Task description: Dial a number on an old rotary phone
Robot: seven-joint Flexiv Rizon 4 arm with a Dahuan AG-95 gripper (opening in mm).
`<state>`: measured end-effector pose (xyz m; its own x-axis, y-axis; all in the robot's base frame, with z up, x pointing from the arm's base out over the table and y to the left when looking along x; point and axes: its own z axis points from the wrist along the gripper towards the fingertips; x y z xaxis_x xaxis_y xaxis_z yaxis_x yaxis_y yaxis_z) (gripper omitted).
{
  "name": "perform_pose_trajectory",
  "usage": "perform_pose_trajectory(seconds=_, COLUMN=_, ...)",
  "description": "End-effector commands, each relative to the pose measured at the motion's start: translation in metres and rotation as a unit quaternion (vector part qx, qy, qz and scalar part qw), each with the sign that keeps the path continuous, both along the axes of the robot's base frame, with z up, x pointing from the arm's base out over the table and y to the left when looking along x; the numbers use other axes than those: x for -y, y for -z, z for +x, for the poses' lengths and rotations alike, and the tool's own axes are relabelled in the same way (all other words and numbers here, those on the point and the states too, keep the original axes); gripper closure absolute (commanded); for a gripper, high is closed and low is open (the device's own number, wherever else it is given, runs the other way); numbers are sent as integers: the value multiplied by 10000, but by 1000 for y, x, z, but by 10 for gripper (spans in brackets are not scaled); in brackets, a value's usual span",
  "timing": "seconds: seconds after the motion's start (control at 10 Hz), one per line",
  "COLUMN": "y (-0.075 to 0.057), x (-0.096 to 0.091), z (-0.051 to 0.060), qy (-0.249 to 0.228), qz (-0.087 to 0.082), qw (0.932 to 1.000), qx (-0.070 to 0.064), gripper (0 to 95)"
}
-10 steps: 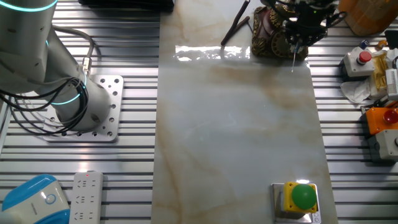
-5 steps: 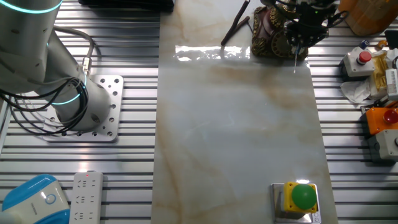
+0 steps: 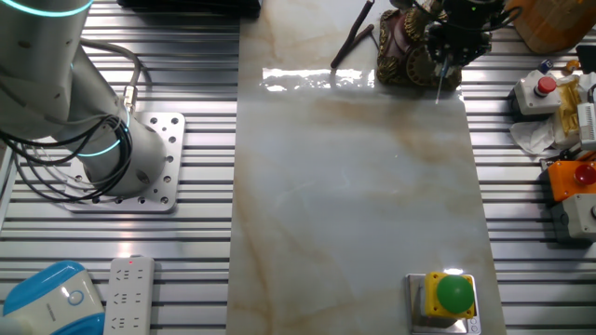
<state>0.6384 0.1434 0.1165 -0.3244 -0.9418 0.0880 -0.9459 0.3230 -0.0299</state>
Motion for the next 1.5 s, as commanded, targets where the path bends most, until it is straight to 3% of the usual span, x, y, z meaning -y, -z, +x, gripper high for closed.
perform_pose_trajectory(seconds=0.1, y=-2, x=-1, z=0, qy=244, qz=41, qw=9997, qx=-39, gripper=950)
perform_pose_trajectory(seconds=0.6, y=-1, x=0, z=-1, qy=62, qz=254, qw=9997, qx=-13, gripper=950)
perform_pose_trajectory(seconds=0.9, y=-1, x=0, z=-1, qy=-270, qz=388, qw=9988, qx=-112, gripper=950)
perform_pose_trajectory(seconds=1.0, y=-1, x=0, z=-1, qy=-291, qz=558, qw=9980, qx=-88, gripper=950)
perform_pose_trajectory(seconds=1.2, y=-1, x=0, z=-1, qy=-450, qz=499, qw=9977, qx=-90, gripper=950)
perform_pose_trajectory(seconds=1.5, y=-1, x=0, z=-1, qy=-530, qz=603, qw=9967, qx=-79, gripper=950)
